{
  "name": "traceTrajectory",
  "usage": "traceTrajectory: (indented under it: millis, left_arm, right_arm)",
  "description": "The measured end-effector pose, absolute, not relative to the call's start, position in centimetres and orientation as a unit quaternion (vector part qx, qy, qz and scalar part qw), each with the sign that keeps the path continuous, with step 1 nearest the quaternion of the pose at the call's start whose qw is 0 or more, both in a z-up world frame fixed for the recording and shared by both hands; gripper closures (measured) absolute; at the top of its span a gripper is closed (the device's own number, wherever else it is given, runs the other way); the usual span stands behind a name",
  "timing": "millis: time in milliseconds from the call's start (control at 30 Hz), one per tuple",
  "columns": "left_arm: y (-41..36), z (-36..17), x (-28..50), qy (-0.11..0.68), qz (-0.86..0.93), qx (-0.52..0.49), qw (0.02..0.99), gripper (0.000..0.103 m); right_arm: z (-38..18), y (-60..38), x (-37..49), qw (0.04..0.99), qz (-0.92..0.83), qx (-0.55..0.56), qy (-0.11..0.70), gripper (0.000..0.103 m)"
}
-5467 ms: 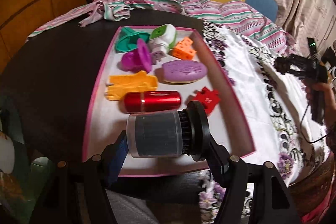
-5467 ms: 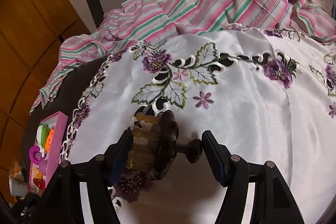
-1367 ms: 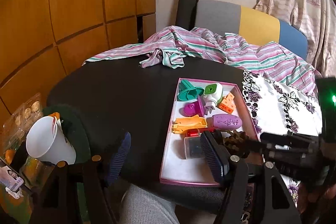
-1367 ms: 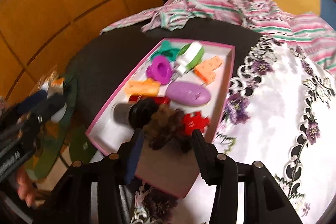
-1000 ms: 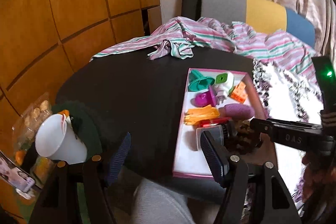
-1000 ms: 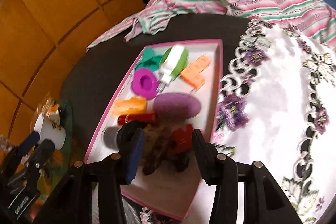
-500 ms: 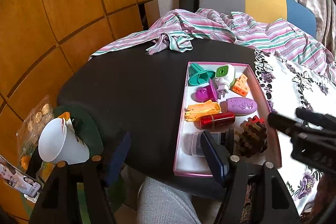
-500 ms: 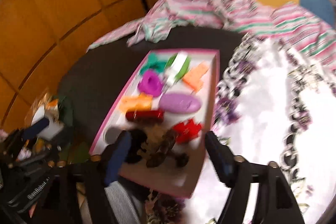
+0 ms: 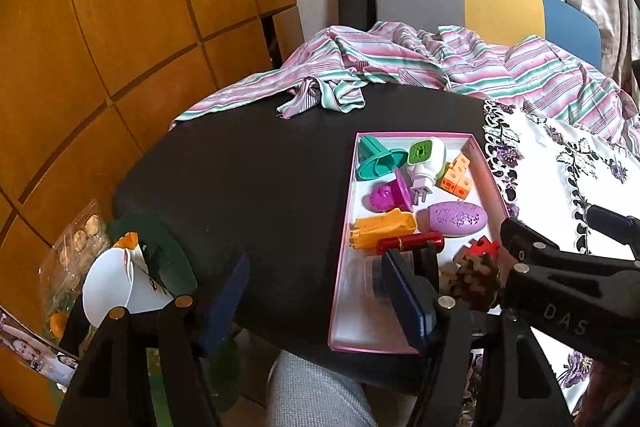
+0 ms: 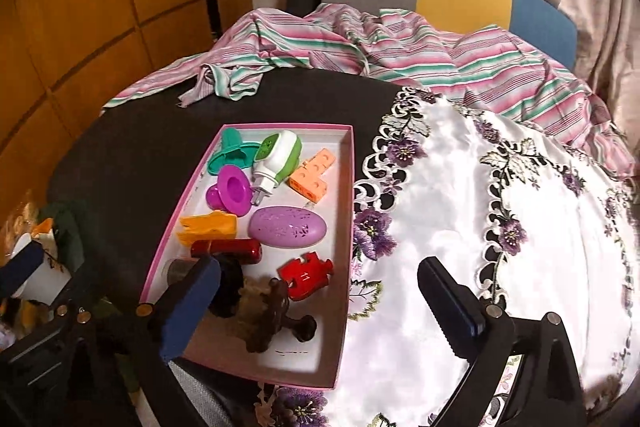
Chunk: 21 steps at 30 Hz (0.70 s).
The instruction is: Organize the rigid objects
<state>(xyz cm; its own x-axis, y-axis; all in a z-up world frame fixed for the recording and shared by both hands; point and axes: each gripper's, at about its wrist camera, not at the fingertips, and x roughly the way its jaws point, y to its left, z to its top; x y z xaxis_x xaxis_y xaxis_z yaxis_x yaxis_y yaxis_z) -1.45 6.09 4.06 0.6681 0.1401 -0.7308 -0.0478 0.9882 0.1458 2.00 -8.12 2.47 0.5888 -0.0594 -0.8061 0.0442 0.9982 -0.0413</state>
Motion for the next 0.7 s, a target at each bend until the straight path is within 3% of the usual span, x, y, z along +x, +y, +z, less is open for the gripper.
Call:
traceTrajectory:
  millis: [700]
  left_arm:
    - [5.0,3.3,-1.3,0.421,0.032,0.069,0.904,0.034]
  right_arm:
    - [2.6,-8.8,2.2,0.893,-0.048,0.000,0.448,0.003]
